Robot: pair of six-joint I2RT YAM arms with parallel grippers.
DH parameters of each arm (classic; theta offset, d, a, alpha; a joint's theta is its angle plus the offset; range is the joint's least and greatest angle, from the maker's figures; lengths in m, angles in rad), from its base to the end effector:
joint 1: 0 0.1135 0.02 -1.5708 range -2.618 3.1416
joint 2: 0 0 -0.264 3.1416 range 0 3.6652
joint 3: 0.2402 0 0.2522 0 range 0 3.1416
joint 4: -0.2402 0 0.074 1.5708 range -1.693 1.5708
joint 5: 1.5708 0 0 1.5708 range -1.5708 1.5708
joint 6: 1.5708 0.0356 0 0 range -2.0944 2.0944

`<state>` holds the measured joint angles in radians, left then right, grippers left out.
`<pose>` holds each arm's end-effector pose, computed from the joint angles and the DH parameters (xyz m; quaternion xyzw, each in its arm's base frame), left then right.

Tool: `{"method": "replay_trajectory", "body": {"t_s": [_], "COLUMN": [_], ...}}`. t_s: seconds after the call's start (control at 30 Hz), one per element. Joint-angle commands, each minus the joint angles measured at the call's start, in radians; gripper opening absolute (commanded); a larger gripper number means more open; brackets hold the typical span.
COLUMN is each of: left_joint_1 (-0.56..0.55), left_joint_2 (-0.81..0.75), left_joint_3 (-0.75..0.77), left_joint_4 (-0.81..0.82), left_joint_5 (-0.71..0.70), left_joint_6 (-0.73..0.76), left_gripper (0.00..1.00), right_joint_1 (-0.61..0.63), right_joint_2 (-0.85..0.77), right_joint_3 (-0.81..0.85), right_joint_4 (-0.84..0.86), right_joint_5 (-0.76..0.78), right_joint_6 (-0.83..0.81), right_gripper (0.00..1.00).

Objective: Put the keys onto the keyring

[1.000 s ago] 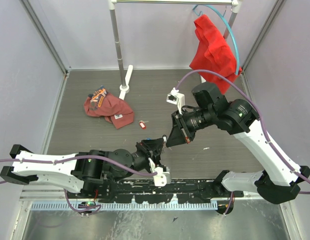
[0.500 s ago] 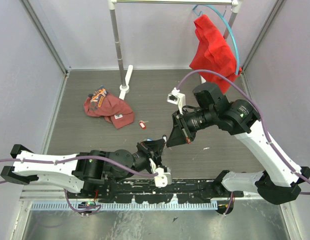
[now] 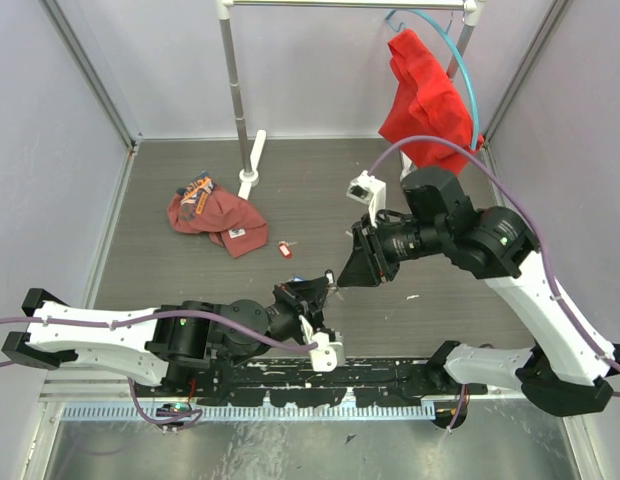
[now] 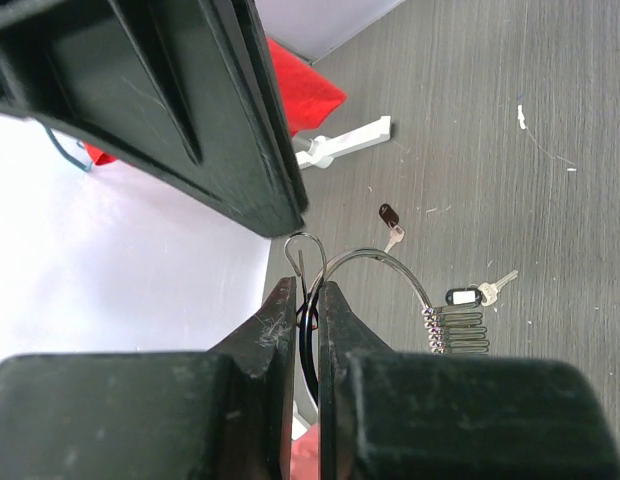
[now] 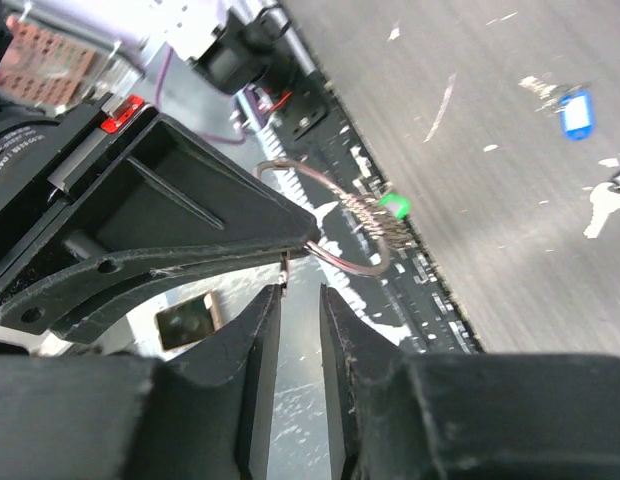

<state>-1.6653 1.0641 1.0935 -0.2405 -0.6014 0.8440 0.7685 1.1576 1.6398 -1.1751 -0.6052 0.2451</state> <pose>-0.0022 -0.2369 0.3898 0.6481 0.4079 -0.0285 0.6425 0.1172 0.1415 0.4561 -0.3459 0.8019 0.4328 0.2238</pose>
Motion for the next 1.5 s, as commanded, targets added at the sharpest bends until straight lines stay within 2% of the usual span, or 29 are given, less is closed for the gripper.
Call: {"method": "replay_trajectory", "body": {"t_s": [0.0,0.07,0.17,0.43,0.6,0.67,0.87,1.13,1.33,1.47], "left_joint_1": [-0.004,-0.004,-0.005,-0.004,-0.004,-0.004,0.004,0.038,0.048,0.052], "left_joint_2": [-0.021,-0.028,-0.031,-0.028,0.002,0.005,-0.001,-0.039,-0.076,-0.093], "left_joint_3": [0.017,0.017,0.019,0.041,0.033,0.022,0.002,-0.024,-0.046,-0.066], "left_joint_4": [0.024,0.026,0.027,-0.012,-0.009,0.0,0.014,-0.021,-0.033,-0.033], "left_joint_5": [-0.04,-0.05,-0.059,-0.037,-0.089,-0.107,-0.167,-0.196,-0.207,-0.213], "left_joint_6": [-0.023,-0.03,-0.034,-0.048,-0.015,-0.005,-0.021,-0.111,-0.136,-0.147], "left_gripper": [0.0,0.0,0.0,0.0,0.0,0.0,0.0,0.0,0.0,0.0], "right_joint_1": [-0.001,-0.001,-0.001,-0.001,0.0,-0.001,-0.001,-0.081,-0.137,-0.161], "right_joint_2": [-0.076,-0.113,-0.171,-0.265,-0.288,-0.287,-0.168,-0.03,0.096,0.153], "right_joint_3": [0.072,0.066,0.023,-0.064,-0.128,-0.154,-0.243,-0.382,-0.482,-0.53], "right_joint_4": [0.065,0.083,0.133,0.184,0.186,0.177,0.129,0.269,0.369,0.498], "right_joint_5": [0.199,0.317,0.401,0.501,0.523,0.578,0.617,0.632,0.533,0.617], "right_joint_6": [0.013,0.027,0.051,0.09,0.11,0.132,0.167,0.15,0.083,0.129], "right_gripper": [0.3,0.31,0.34,0.35,0.36,0.36,0.36,0.38,0.38,0.4]}}
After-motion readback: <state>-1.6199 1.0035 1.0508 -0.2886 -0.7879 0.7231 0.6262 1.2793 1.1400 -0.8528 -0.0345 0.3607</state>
